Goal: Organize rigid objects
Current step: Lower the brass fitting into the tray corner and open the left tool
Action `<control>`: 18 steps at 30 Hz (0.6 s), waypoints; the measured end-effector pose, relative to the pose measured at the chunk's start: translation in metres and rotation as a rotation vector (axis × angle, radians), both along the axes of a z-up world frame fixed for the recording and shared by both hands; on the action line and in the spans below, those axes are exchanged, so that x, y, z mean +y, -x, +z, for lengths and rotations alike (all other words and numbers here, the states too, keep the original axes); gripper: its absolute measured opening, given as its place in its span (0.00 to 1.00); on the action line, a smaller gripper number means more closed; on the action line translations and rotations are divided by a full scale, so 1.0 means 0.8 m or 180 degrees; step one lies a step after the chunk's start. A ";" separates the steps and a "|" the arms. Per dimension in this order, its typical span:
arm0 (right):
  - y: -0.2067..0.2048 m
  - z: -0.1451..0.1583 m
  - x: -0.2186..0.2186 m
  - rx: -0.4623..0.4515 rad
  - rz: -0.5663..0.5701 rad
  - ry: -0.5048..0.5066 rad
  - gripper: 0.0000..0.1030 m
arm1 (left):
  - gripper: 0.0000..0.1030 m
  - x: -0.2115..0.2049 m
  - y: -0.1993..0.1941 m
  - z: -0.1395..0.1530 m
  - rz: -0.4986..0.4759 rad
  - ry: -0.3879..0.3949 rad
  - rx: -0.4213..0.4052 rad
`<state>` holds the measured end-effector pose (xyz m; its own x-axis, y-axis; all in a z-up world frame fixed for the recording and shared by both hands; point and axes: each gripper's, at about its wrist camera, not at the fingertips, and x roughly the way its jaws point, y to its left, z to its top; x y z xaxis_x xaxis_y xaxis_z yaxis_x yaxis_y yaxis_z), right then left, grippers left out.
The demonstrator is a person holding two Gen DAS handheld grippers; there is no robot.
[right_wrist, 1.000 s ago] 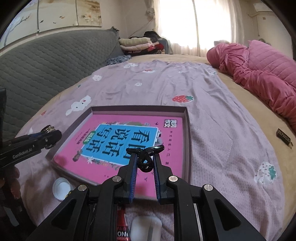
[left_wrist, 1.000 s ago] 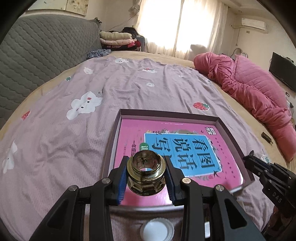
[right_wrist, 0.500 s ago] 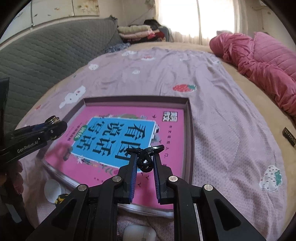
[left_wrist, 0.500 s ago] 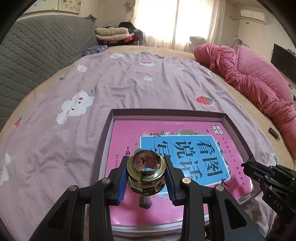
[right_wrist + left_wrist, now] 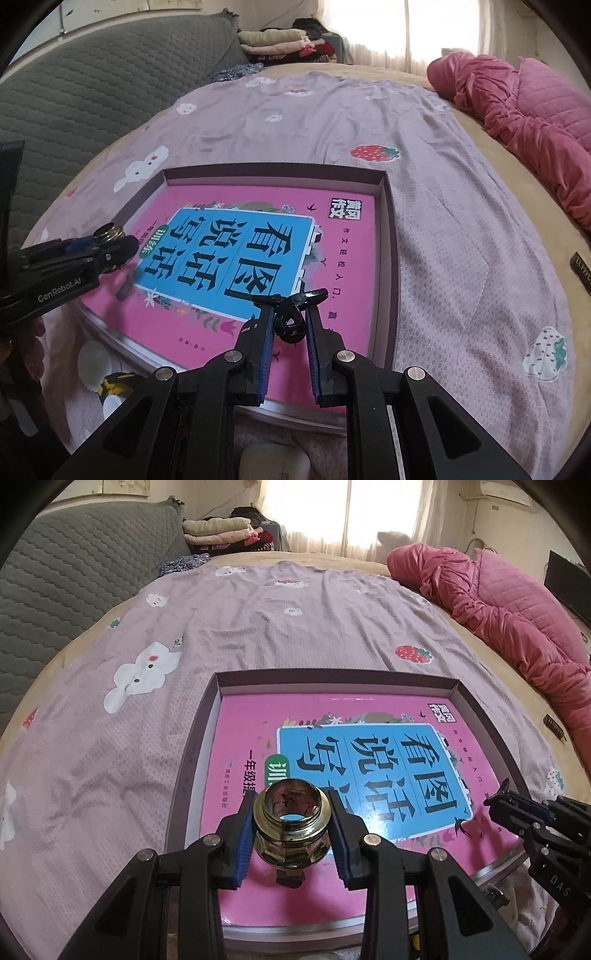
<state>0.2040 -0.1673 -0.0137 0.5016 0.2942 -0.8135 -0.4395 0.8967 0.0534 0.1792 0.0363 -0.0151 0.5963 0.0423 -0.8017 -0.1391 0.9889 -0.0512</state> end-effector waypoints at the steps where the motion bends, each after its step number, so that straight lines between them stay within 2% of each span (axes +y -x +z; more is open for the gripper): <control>1: -0.001 -0.001 0.000 0.0013 -0.0008 0.0007 0.17 | 0.35 -0.001 -0.001 -0.001 -0.0006 -0.0002 0.0015; 9: -0.005 -0.012 -0.005 0.0155 -0.0054 0.0045 0.17 | 0.35 -0.003 -0.001 -0.013 -0.0036 0.0005 0.0108; 18: -0.005 -0.020 -0.002 0.0170 -0.0040 0.0235 0.16 | 0.35 0.003 0.007 -0.023 0.0027 -0.0010 0.0177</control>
<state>0.2081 -0.1688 -0.0296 0.4601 0.2265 -0.8585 -0.4265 0.9044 0.0100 0.1736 0.0384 -0.0334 0.5504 0.0500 -0.8334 -0.1502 0.9878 -0.0400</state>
